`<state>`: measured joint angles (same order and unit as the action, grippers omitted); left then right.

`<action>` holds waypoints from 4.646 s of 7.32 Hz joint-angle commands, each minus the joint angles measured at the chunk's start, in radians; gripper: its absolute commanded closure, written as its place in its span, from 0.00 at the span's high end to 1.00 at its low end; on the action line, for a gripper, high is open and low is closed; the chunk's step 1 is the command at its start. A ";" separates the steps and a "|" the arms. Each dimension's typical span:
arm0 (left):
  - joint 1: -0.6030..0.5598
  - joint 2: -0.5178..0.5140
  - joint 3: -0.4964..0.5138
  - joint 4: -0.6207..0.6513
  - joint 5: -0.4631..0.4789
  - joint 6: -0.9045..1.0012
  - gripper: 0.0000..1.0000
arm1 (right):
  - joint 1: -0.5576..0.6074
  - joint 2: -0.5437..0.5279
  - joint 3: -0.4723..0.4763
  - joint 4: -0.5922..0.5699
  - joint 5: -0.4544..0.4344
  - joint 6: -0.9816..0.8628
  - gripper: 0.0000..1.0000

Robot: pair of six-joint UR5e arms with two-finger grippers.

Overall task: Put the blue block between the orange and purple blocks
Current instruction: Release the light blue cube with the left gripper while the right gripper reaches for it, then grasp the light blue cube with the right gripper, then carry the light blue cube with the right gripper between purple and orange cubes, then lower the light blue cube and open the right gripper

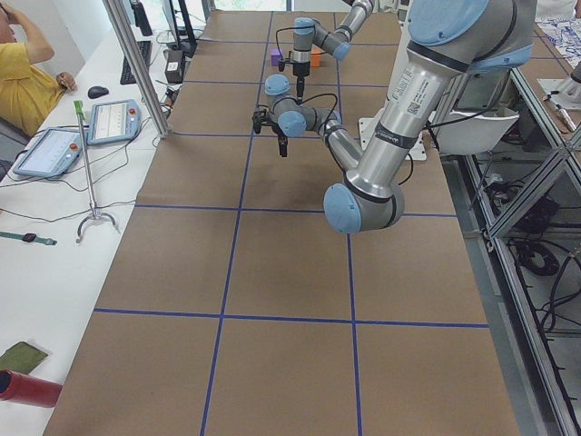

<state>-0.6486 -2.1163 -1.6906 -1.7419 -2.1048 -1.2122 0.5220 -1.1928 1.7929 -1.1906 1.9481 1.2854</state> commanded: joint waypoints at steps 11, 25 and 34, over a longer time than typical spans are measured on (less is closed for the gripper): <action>0.009 0.003 0.005 -0.002 0.008 0.000 1.00 | -0.053 0.085 -0.115 0.002 -0.160 -0.115 0.69; 0.012 -0.007 -0.006 -0.001 0.009 -0.036 1.00 | 0.458 -0.528 -0.039 0.137 0.235 -0.486 0.00; 0.013 -0.007 -0.004 -0.001 0.009 -0.035 1.00 | 0.451 -0.459 -0.118 0.137 0.232 -0.468 0.10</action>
<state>-0.6361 -2.1230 -1.6937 -1.7426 -2.0954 -1.2467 0.9752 -1.6529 1.6760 -1.0538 2.1806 0.8106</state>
